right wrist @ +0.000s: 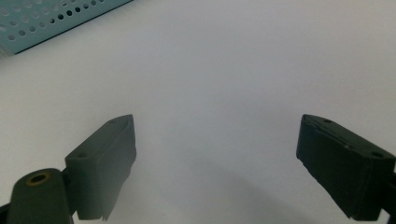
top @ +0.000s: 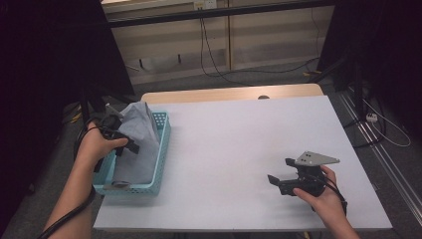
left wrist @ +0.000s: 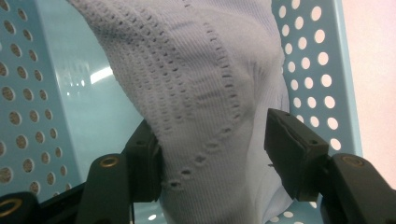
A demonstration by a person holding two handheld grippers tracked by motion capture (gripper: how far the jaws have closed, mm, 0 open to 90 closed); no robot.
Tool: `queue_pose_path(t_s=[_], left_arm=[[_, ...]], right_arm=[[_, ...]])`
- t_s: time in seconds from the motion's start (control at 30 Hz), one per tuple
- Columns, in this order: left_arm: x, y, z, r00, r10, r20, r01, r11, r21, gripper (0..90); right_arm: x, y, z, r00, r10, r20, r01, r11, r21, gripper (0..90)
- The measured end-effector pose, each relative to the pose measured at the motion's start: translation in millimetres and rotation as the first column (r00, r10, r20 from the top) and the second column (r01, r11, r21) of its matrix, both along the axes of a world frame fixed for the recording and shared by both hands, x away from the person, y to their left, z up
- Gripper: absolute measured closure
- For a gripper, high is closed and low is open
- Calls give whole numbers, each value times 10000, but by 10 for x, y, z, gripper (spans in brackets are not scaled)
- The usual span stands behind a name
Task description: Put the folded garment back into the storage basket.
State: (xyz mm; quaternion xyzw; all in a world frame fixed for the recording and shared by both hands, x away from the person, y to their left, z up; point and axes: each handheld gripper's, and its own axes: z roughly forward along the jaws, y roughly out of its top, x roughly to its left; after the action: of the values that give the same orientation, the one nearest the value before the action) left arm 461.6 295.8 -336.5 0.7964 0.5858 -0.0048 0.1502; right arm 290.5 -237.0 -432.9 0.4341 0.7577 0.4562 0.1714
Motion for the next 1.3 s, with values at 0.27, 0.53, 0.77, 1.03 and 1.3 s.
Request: queue_pose_path(t_s=[0.27, 0.53, 0.77, 1.03, 1.3], left_arm=[[-6, 26, 68, 9999, 1, 131, -3, 9999, 138, 389], [-7, 70, 136, 9993, 85, 361, -96, 9994, 318, 376], [-1, 78, 156, 9986, 137, 512, -160, 9989, 443, 361], [9, 61, 122, 9960, 251, 859, -261, 9996, 106, 365], [60, 27, 49, 9923, 269, 1211, -264, 9996, -55, 395]], right_arm=[[0, -6, 2, 10000, -3, -7, 3, 10000, 8, 121], [-1, -5, 4, 10000, -11, 6, 11, 10000, 19, 121], [1, -3, 4, 10000, 7, 11, -7, 10000, 8, 121], [1, -1, 3, 10000, 5, 19, -5, 10000, -2, 121], [-1, -7, 5, 10000, -8, 18, 8, 10000, -8, 121]])
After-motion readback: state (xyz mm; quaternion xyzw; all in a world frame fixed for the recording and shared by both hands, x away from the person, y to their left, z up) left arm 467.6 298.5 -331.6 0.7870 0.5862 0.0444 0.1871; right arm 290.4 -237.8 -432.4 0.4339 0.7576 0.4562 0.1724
